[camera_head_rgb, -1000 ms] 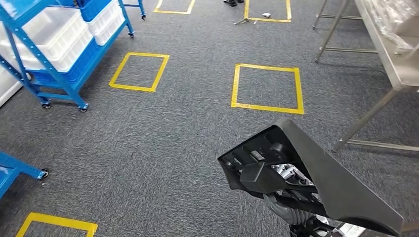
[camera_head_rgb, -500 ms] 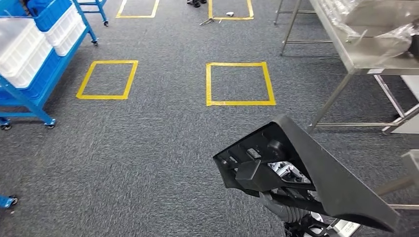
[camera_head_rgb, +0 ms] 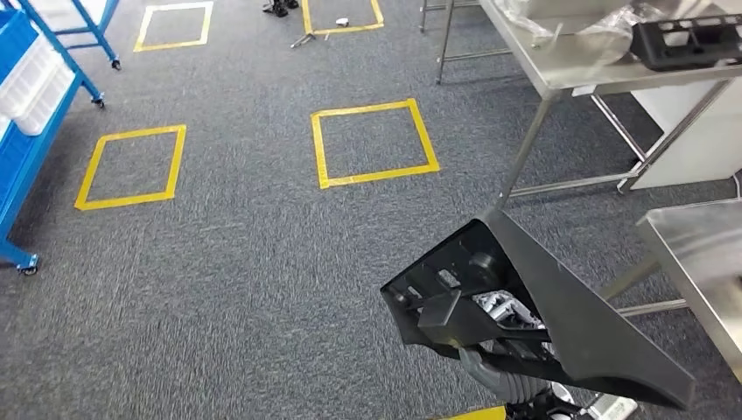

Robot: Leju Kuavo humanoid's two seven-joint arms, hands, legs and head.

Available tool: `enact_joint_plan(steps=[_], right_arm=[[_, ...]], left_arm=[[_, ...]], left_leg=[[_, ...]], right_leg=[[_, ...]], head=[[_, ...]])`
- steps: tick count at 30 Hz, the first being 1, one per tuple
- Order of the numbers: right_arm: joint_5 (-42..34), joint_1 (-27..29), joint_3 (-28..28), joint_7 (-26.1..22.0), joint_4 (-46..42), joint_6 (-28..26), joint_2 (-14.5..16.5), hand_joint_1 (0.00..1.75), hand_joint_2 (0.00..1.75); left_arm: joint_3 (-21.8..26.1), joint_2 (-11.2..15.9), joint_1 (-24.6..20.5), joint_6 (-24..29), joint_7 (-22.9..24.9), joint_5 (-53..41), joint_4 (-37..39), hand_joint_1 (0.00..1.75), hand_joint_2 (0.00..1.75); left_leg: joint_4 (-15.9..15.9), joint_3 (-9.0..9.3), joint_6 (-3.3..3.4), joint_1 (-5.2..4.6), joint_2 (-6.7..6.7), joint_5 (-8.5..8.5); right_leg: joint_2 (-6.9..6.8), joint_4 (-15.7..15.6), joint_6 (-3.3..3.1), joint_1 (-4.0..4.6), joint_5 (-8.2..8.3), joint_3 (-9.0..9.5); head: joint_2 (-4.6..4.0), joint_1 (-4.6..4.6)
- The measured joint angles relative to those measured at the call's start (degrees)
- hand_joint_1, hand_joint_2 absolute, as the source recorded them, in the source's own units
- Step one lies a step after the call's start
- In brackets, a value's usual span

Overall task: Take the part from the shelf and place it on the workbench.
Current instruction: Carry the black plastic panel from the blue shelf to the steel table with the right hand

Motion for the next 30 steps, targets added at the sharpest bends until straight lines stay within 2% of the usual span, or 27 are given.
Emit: enact_joint_plan(steps=[1, 3, 4, 5, 6, 7, 9, 10, 11, 13, 14, 15, 17, 18, 19, 20, 21, 22, 23, 24, 25, 26, 28, 29, 30], right_arm=[[0.02, -0.11, 0.10, 0.00, -0.01, 0.17, 0.05, 1.75, 1.75], [0.04, -0.26, 0.34, 0.00, 0.14, 0.50, 0.13, 1.75, 1.75], [0.04, -0.28, 0.43, 0.00, 0.26, 0.57, 0.14, 1.75, 1.75], [0.04, -0.28, 0.48, 0.00, 0.39, 0.59, 0.14, 1.75, 1.75], [0.04, -0.28, 0.54, 0.00, 0.50, 0.60, 0.14, 1.75, 1.75], [0.04, -0.30, 0.61, 0.00, 0.57, 0.61, 0.14, 1.75, 1.75], [0.02, -0.56, 0.86, 0.00, 0.75, 0.70, 0.14, 1.75, 1.75], [-0.02, -0.81, 1.03, 0.00, 0.93, 0.84, 0.14, 1.75, 1.75], [-0.07, -1.09, 1.16, 0.00, 1.15, 1.03, 0.14, 1.75, 1.75], [-0.18, -1.57, 1.35, 0.00, 1.72, 1.45, 0.13, 1.75, 1.75], [-0.24, -1.76, 1.40, 0.00, 2.03, 1.58, 0.13, 1.75, 1.75], [-0.32, -2.04, 1.49, 0.00, 2.36, 1.64, 0.12, 1.75, 1.75], [-0.50, -2.70, 1.78, 0.00, 3.00, 1.64, 0.12, 1.75, 1.75], [-0.58, -2.96, 1.94, 0.00, 3.28, 1.63, 0.12, 1.75, 1.75], [-0.64, -3.09, 2.08, 0.00, 3.55, 1.62, 0.12, 1.75, 1.75], [-0.69, -3.11, 2.16, 0.00, 3.80, 1.61, 0.11, 1.75, 1.75], [-0.77, -3.11, 2.21, 0.00, 4.02, 1.57, 0.11, 1.75, 1.75], [-0.86, -3.11, 2.23, 0.00, 4.19, 1.51, 0.10, 1.75, 1.75], [-0.97, -3.12, 2.23, -0.01, 4.30, 1.40, 0.09, 1.75, 1.75], [-1.09, -3.13, 2.23, -0.02, 4.35, 1.23, 0.07, 1.75, 1.75], [-1.22, -3.10, 2.23, -0.04, 4.36, 0.95, 0.04, 1.75, 1.75], [-1.37, -2.99, 2.22, -0.07, 4.36, 0.63, -0.05, 1.75, 1.75], [-1.70, -2.47, 2.16, -0.13, 4.31, -0.10, -0.36, 1.75, 1.75], [-1.87, -2.10, 2.09, -0.15, 4.21, -0.44, -0.54, 1.75, 1.75], [-2.03, -1.76, 1.97, -0.18, 4.06, -0.77, -0.67, 1.75, 1.75]], left_arm=[[0.02, -0.02, 0.03, -0.70, 0.58, 0.08, 0.02, 0.00, 1.75], [0.08, -0.09, 0.16, -2.26, 2.14, 0.30, 0.07, 0.00, 1.75], [0.11, -0.12, 0.23, -2.97, 2.97, 0.42, 0.09, 0.00, 1.75], [0.19, -0.14, 0.28, -3.50, 3.70, 0.54, 0.10, 0.00, 1.75], [0.28, -0.15, 0.32, -3.95, 4.42, 0.72, 0.10, 0.00, 1.75], [0.39, -0.15, 0.32, -4.27, 5.02, 0.87, 0.10, 0.00, 1.75], [0.67, -0.15, 0.38, -4.72, 6.03, 1.08, 0.10, 0.00, 1.75], [0.88, -0.15, 0.42, -5.08, 6.41, 1.24, 0.10, 0.00, 1.75], [1.14, -0.15, 0.41, -5.64, 6.68, 1.55, 0.10, 0.00, 1.75], [1.61, -0.21, 0.34, -6.92, 6.94, 2.18, 0.11, 0.00, 1.75], [1.74, -0.26, 0.31, -7.28, 6.99, 2.33, 0.11, 0.00, 1.75], [1.83, -0.31, 0.32, -7.38, 7.02, 2.35, 0.12, 0.00, 1.75], [1.96, -0.36, 0.45, -7.33, 7.01, 2.35, 0.13, 0.00, 1.75], [2.08, -0.36, 0.55, -7.31, 6.93, 2.35, 0.13, 0.00, 1.75], [2.21, -0.37, 0.65, -7.31, 6.84, 2.35, 0.13, 0.00, 1.75], [2.35, -0.37, 0.70, -7.31, 6.73, 2.34, 0.13, 0.00, 1.75], [2.47, -0.37, 0.71, -7.31, 6.64, 2.32, 0.13, 0.00, 1.75], [2.56, -0.40, 0.69, -7.32, 6.54, 2.25, 0.13, 0.00, 1.75], [2.62, -0.45, 0.66, -7.35, 6.43, 2.11, 0.13, 0.00, 1.75], [2.65, -0.51, 0.64, -7.40, 6.31, 1.92, 0.13, 0.00, 1.75], [2.66, -0.58, 0.64, -7.47, 6.19, 1.66, 0.13, 0.00, 1.75], [2.66, -0.63, 0.62, -7.56, 6.10, 1.38, 0.14, 0.00, 1.75], [2.64, -0.73, 0.55, -7.80, 5.94, 0.74, 0.15, 0.00, 1.75], [2.62, -0.77, 0.48, -7.92, 5.84, 0.39, 0.15, 0.00, 1.75], [2.56, -0.80, 0.45, -8.04, 5.73, 0.07, 0.15, 0.00, 1.75]], left_leg=[[3.67, -1.55, -0.15, 0.13, -1.45, -2.02], [11.63, -5.20, -0.23, 0.19, -2.41, -5.33], [13.95, -6.39, -0.19, 0.21, -2.49, -5.76], [14.02, -6.59, -0.09, 0.21, -2.52, -5.06], [11.87, -5.77, 0.07, 0.22, -2.65, -3.34], [7.93, -4.07, 0.23, 0.26, -3.12, -1.02], [0.11, -0.74, 0.56, 0.37, -5.25, 2.34], [-1.99, 0.09, 0.72, 0.36, -6.08, 3.02], [-2.77, 0.33, 0.92, 0.28, -6.52, 3.10], [-3.06, 0.27, 1.53, 0.22, -5.70, 3.52], [-3.33, 0.26, 1.95, 0.28, -5.16, 3.84], [-3.65, 0.19, 2.39, 0.35, -4.54, 4.17], [-3.97, -0.07, 2.96, 0.17, -3.21, 4.57], [-3.96, -0.23, 3.08, -0.01, -2.50, 4.62], [-3.94, -0.35, 3.12, -0.17, -1.79, 4.64], [-3.91, -0.41, 3.14, -0.28, -1.10, 4.64], [-3.89, -0.43, 3.13, -0.35, -0.44, 4.63], [-3.85, -0.40, 3.10, -0.40, 0.17, 4.60], [-3.81, -0.34, 3.03, -0.47, 0.73, 4.54], [-3.71, -0.30, 2.90, -0.63, 1.23, 4.45], [-3.63, -0.27, 2.71, -0.78, 1.63, 4.38], [-3.58, -0.25, 2.49, -0.90, 2.08, 4.32], [-3.55, -0.17, 2.01, -1.02, 2.98, 4.19], [-3.25, -0.20, 1.72, -0.96, 2.72, 3.83], [-2.17, -0.55, 1.43, -0.86, 1.77, 2.89]], right_leg=[[0.59, -0.01, -0.22, 0.01, 0.10, -0.08], [1.87, 0.05, -0.41, 0.15, 0.20, -0.21], [2.56, 0.09, -0.44, 0.24, 0.23, -0.23], [3.25, 0.15, -0.45, 0.30, 0.23, -0.22], [3.99, 0.22, -0.44, 0.33, 0.24, -0.17], [4.67, 0.27, -0.40, 0.33, 0.25, -0.10], [5.91, 0.41, -0.07, 0.37, 0.34, -0.15], [6.44, 0.45, 0.27, 0.37, 0.48, -0.34], [6.95, 0.43, 0.67, 0.33, 0.67, -0.57], [7.76, 0.23, 1.52, 0.22, 1.09, -0.99], [7.17, 0.47, 1.81, 0.28, 0.86, -1.24], [5.95, 1.62, 2.03, 0.39, -0.04, -1.85], [2.75, 7.57, 2.28, 0.51, -3.72, -4.55], [1.89, 11.61, 2.39, 0.46, -5.68, -6.29], [1.54, 14.89, 2.49, 0.42, -6.91, -7.64], [1.40, 16.42, 2.55, 0.40, -7.10, -8.10], [1.23, 15.47, 2.53, 0.42, -6.17, -7.33], [0.81, 12.15, 2.42, 0.46, -4.42, -5.35], [-0.26, 7.66, 2.19, 0.57, -2.75, -2.82], [-1.52, 3.59, 1.85, 0.83, -1.51, -0.62], [-2.40, 0.82, 1.50, 1.07, -0.86, 0.79], [-2.90, -0.38, 1.19, 1.31, -0.81, 1.25], [-1.84, -0.65, 0.64, 1.33, -0.57, 1.08], [-1.28, -0.83, 0.36, 1.16, -0.38, 1.07], [-0.70, -1.01, 0.03, 0.94, -0.16, 1.07]], head=[[0.00, 0.00], [0.00, 0.00], [0.00, 0.00], [0.00, 0.00], [0.00, 0.00], [0.00, 0.00], [0.00, 0.01], [0.00, 0.01], [0.00, 0.00], [0.00, 0.00], [0.00, 0.00], [0.00, 0.01], [0.00, 0.01], [0.00, 0.01], [0.00, 0.01], [0.00, 0.01], [0.00, 0.01], [0.00, 0.01], [0.00, 0.01], [0.00, 0.01], [0.00, 0.01], [0.00, 0.01], [0.00, 0.01], [0.00, 0.00], [0.00, 0.00]])
